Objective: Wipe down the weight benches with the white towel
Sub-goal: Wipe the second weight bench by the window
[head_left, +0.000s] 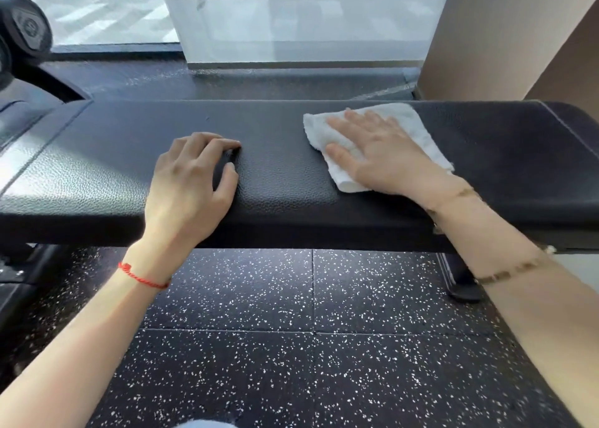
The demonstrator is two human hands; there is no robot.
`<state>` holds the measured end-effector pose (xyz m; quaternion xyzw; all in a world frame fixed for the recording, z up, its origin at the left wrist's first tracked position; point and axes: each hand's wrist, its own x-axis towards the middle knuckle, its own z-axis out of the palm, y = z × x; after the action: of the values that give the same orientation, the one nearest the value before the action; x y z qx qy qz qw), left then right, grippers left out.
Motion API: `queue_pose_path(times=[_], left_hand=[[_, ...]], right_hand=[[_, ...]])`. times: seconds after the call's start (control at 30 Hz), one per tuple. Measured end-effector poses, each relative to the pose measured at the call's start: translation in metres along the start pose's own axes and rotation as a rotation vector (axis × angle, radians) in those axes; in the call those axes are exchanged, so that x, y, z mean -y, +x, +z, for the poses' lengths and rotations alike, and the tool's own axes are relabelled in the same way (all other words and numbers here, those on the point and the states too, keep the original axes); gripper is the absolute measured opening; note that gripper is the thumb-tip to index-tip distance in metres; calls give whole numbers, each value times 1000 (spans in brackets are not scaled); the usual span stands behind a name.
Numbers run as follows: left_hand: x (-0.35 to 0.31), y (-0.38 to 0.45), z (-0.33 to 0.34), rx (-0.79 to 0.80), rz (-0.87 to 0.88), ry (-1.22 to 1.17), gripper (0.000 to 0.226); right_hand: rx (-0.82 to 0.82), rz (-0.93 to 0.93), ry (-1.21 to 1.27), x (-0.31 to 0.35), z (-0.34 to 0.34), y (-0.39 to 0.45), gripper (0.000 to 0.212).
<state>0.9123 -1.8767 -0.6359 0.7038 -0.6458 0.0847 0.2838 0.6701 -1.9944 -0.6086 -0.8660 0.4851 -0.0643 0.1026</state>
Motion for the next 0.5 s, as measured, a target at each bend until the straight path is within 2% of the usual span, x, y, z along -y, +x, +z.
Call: queue_pose_path(times=[0.13, 0.3, 0.4, 0.5], left_hand=[[-2, 0, -2, 14, 2, -4, 36], [-1, 0, -3, 36, -16, -2, 36], [-1, 1, -3, 31, -30, 10, 37], [-3, 2, -2, 35, -39, 25, 37]], right_hand=[[82, -105, -71, 28, 1, 46, 58], [6, -227, -33, 14, 7, 22, 57], [40, -127, -10, -10, -2, 31, 58], [74, -44, -43, -4, -8, 70, 61]])
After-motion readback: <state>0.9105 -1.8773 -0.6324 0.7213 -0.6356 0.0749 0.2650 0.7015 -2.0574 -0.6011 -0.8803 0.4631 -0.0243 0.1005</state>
